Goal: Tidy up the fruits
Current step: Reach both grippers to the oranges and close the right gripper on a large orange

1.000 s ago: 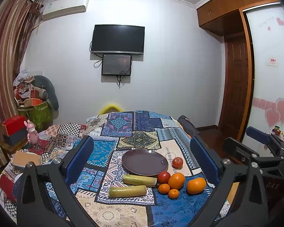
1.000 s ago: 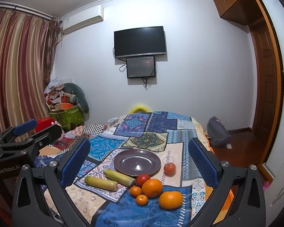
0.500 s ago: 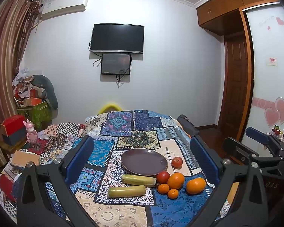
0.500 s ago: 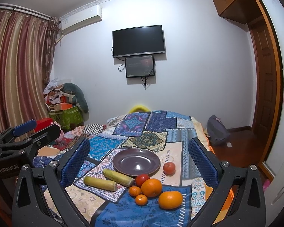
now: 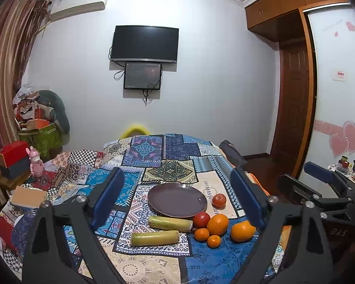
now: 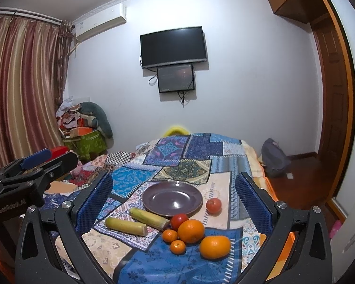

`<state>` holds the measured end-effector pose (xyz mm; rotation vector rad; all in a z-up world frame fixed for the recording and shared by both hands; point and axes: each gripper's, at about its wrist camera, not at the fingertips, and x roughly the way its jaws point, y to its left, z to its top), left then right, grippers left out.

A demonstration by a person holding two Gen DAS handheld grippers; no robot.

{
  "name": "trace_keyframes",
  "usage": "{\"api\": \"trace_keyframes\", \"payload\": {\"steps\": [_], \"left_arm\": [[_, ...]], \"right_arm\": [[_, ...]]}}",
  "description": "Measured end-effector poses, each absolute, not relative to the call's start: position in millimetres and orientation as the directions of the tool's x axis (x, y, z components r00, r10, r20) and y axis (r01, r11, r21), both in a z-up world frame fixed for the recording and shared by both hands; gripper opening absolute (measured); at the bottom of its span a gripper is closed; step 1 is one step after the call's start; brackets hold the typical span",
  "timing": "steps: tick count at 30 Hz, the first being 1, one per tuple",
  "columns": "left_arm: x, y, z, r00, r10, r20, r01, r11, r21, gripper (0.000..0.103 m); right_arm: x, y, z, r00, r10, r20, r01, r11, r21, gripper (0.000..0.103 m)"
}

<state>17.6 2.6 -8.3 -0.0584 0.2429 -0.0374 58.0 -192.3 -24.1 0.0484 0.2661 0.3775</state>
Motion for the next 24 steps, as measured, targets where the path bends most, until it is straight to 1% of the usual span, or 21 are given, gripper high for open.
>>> {"api": "trace_keyframes", "payload": {"steps": [2,3,5,9,12,13,17,21,24], "left_arm": [[21.9,2.7,-10.4,0.966,-0.05,-0.255,0.034,0.997,-0.066,0.088],[24.9,2.8,-12.0,0.963,-0.053,-0.265,0.036,0.997,-0.07,0.085],[30.1,2.2,-15.0,0.956,-0.066,-0.287,0.047,0.996,-0.075,0.082],[43.9,-1.7,-23.6,0.936,-0.089,-0.341,0.064,0.994,-0.086,0.074],[55.4,-5.3,-32.4,0.915,-0.121,-0.384,0.089,0.991,-0.099,0.073],[59.5,-7.0,-35.4,0.91,-0.12,-0.397,0.09,0.991,-0.095,0.073],[80.0,-16.6,-52.6,0.876,-0.116,-0.469,0.094,0.993,-0.07,0.073],[104.8,-23.6,-75.2,0.827,-0.137,-0.545,0.105,0.99,-0.09,0.074],[117.1,-29.9,-88.5,0.807,-0.153,-0.571,0.122,0.988,-0.093,0.074]], "right_arm": [[61.6,-194.4,-27.2,0.893,0.365,-0.263,-0.352,0.931,0.099,0.1],[62.4,-195.0,-28.5,0.892,0.363,-0.269,-0.349,0.932,0.098,0.098],[65.1,-197.0,-31.5,0.889,0.358,-0.285,-0.344,0.934,0.099,0.093],[75.0,-206.4,-42.1,0.881,0.34,-0.33,-0.323,0.94,0.107,0.086],[82.9,-215.3,-53.3,0.866,0.331,-0.375,-0.313,0.943,0.11,0.08],[84.8,-218.0,-57.2,0.862,0.322,-0.391,-0.306,0.946,0.104,0.076],[97.2,-232.0,-75.5,0.839,0.289,-0.461,-0.277,0.956,0.096,0.071],[110.7,-247.6,-92.0,0.805,0.277,-0.525,-0.251,0.96,0.122,0.069],[120.2,-255.2,-101.2,0.778,0.278,-0.563,-0.238,0.96,0.145,0.069]]}}
